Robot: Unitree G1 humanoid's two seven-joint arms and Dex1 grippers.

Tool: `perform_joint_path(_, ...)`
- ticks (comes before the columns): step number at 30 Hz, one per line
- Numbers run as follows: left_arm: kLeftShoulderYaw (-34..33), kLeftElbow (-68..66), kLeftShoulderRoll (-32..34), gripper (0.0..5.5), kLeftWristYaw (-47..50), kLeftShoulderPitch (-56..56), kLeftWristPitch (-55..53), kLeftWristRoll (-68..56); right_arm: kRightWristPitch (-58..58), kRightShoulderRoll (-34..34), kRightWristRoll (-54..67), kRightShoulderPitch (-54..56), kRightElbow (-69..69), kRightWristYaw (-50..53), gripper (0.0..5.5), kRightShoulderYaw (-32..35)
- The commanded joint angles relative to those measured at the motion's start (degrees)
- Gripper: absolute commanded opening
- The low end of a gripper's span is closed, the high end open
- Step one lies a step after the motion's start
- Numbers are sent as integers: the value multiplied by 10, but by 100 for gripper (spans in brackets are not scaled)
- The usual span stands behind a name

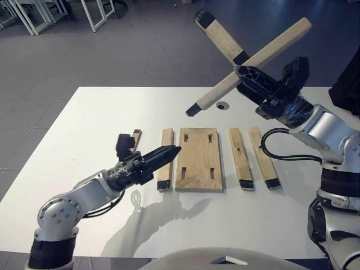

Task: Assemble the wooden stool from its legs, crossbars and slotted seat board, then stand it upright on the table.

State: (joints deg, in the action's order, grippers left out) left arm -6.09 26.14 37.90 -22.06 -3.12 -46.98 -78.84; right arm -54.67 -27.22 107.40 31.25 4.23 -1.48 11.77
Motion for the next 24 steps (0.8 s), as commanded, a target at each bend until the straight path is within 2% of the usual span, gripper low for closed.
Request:
perform_joint_path(1,236,36,90,380,-23,84,96,412,21,-15,-74,20,-7,-17,200,11)
perform_joint_path(3,316,17,110,380,-32,111,142,553,34,-12,-116,21,-7,-15,200,7)
perform_joint_path(5,340,11,114,380,-39,127,151,608,35,-7,-134,20,-6,-14,200,4)
perform_joint_path(14,351,-14,119,380,-93,130,185,760,37,22,-164,9,9,-21,200,13)
perform_joint_path(24,354,-5,82,380,-130,103,150,808,44,35,-203,19,-8,-17,200,20)
